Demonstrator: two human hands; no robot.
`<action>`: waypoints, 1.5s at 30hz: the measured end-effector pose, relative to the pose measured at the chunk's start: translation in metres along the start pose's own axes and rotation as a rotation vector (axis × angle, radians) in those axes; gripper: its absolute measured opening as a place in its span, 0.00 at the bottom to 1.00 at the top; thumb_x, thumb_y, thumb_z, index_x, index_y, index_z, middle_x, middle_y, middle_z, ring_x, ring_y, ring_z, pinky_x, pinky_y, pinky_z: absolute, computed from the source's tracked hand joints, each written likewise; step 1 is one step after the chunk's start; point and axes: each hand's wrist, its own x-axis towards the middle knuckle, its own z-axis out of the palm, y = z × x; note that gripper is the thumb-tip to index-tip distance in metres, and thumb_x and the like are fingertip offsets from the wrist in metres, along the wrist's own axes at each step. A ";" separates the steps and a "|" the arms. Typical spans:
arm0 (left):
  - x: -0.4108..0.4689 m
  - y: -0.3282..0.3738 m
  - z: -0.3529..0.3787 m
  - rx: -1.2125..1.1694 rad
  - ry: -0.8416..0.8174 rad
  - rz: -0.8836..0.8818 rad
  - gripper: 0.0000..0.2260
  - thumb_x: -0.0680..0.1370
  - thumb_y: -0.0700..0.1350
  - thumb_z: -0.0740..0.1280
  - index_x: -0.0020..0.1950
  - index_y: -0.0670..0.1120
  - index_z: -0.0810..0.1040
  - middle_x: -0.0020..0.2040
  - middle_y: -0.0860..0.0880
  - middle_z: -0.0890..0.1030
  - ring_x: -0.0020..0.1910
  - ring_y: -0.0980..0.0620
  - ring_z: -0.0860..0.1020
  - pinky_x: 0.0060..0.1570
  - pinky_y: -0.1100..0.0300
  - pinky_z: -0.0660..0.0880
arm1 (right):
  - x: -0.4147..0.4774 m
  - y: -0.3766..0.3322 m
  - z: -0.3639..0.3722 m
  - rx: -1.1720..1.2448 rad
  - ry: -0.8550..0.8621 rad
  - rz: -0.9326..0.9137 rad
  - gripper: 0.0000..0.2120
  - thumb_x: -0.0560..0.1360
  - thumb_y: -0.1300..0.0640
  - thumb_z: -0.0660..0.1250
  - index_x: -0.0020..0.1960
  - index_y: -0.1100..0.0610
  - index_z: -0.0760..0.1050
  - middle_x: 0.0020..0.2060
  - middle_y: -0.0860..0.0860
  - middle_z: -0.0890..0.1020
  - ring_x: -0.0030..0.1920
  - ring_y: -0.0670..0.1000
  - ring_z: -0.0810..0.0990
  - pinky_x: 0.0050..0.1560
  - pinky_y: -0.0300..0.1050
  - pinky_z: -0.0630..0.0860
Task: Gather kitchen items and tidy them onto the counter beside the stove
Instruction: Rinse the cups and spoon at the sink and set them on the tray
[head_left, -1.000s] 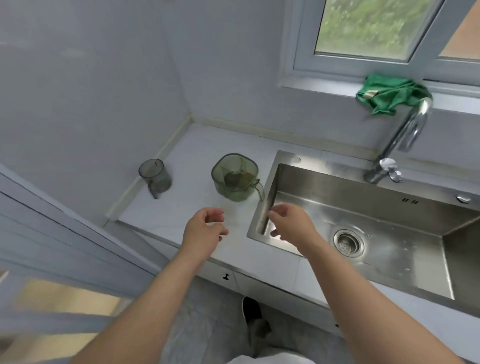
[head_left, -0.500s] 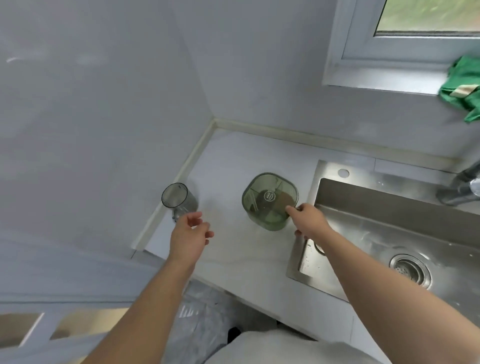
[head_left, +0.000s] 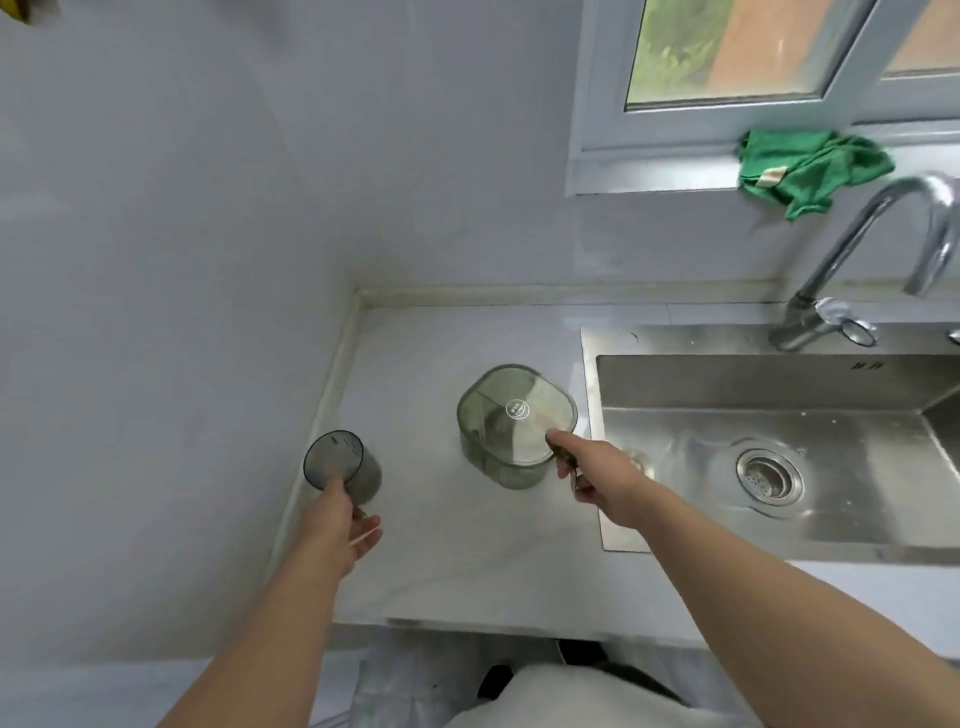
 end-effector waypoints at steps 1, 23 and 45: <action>0.005 -0.002 -0.003 0.008 -0.015 -0.017 0.20 0.82 0.57 0.58 0.51 0.40 0.73 0.39 0.43 0.71 0.35 0.46 0.75 0.36 0.51 0.78 | -0.010 -0.003 0.003 0.024 0.009 -0.031 0.17 0.73 0.43 0.70 0.39 0.57 0.76 0.34 0.52 0.76 0.28 0.49 0.62 0.33 0.42 0.63; -0.307 -0.153 0.170 0.622 -1.045 0.511 0.18 0.80 0.55 0.59 0.35 0.46 0.70 0.34 0.48 0.75 0.27 0.48 0.74 0.29 0.58 0.67 | -0.349 0.156 -0.145 0.816 1.043 -0.269 0.17 0.72 0.37 0.68 0.41 0.51 0.78 0.29 0.47 0.76 0.30 0.48 0.68 0.33 0.44 0.65; -0.731 -0.647 0.057 1.236 -1.861 0.530 0.22 0.82 0.60 0.57 0.36 0.46 0.71 0.33 0.49 0.77 0.27 0.50 0.75 0.31 0.58 0.71 | -0.811 0.575 -0.212 1.428 1.936 -0.237 0.19 0.75 0.39 0.67 0.38 0.54 0.76 0.33 0.49 0.75 0.27 0.47 0.66 0.30 0.43 0.63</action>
